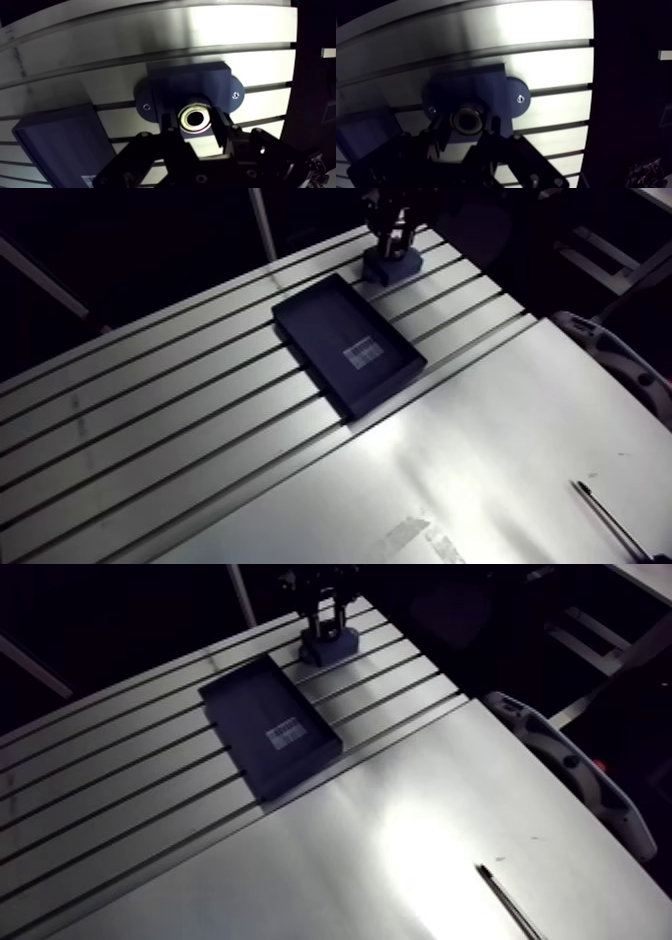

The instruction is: Pick up the bearing and press it into the housing until flush.

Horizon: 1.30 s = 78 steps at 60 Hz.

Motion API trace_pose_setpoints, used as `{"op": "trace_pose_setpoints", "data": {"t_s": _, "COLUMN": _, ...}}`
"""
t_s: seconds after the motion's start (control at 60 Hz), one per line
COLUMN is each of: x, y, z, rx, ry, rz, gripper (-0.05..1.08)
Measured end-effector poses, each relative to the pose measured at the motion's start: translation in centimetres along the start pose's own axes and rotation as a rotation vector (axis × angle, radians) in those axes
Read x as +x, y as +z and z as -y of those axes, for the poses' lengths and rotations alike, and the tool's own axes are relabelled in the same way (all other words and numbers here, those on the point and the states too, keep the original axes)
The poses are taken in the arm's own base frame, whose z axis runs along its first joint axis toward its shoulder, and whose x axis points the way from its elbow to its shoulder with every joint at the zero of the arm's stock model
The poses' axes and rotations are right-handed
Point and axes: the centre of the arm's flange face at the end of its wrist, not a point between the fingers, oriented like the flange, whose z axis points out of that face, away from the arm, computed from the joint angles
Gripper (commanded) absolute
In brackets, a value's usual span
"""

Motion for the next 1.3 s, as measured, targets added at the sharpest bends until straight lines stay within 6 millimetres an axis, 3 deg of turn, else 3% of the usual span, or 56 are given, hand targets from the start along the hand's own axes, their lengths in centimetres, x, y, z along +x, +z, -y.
{"op": "trace_pose_setpoints", "data": {"t_s": 1.3, "x": 0.25, "y": 0.59, "z": -0.07, "rx": 0.005, "ry": -0.002, "rz": 0.004, "gripper": 1.01}}
